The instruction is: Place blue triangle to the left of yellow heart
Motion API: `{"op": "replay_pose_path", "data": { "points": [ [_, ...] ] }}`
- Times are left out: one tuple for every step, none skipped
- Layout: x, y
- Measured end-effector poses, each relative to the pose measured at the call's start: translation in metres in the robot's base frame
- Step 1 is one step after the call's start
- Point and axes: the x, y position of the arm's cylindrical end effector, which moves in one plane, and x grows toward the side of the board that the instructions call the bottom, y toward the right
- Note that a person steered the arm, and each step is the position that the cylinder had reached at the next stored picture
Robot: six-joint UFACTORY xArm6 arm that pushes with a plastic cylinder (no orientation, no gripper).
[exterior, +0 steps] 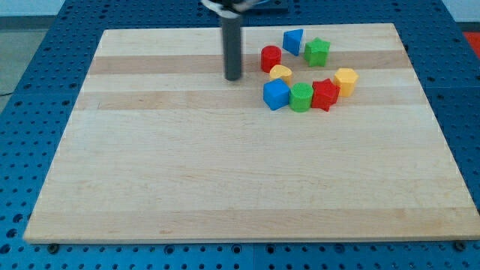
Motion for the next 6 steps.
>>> {"op": "replay_pose_path", "data": {
  "points": [
    [-0.065,-0.018],
    [-0.085,0.06],
    [-0.094,0.143],
    [-0.079,0.183],
    [-0.057,0.152],
    [-0.057,0.108]
  ]
}}
